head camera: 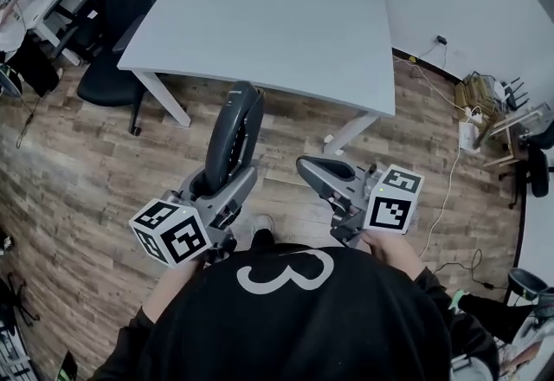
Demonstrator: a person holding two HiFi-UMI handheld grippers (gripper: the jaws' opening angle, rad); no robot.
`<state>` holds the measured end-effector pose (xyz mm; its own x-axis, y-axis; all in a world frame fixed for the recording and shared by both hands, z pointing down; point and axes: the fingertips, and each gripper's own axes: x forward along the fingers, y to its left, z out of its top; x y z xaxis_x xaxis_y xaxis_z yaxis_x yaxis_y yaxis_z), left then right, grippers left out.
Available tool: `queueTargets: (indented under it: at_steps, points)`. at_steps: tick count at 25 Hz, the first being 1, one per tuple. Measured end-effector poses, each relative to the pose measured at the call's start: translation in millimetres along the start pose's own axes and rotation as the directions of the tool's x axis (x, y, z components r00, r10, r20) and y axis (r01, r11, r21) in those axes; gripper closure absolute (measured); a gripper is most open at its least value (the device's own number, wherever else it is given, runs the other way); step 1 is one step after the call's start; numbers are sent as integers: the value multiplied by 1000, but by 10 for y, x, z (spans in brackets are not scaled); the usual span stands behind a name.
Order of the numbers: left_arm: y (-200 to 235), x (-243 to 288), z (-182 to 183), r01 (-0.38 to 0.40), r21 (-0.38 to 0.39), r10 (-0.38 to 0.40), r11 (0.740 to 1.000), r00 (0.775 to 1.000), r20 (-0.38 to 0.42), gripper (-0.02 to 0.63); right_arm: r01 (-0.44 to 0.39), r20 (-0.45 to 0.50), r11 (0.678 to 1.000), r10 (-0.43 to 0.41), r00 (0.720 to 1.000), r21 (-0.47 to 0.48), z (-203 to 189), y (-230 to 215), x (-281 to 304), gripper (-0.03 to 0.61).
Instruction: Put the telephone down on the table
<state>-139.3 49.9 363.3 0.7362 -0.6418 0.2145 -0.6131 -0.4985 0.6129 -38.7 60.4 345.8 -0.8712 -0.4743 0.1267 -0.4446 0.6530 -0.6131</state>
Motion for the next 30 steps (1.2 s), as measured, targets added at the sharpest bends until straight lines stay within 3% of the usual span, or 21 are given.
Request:
queueTargets:
  at_steps: [6,16,30]
  points:
    - [329,30,398,16,12,-16,1000,1000,10,322,19,4,1000,-19,1000,-19,214,-68,393,568]
    - [496,200,632,7,31,-8,1000,1000,20,322,2,9,1000,-2,1000,-28,368,-241,584,569]
    - [773,1421,1202,-55,12,55,998,998,-8,322,-39,5,999,39,999,13,1301,-1410,731,568]
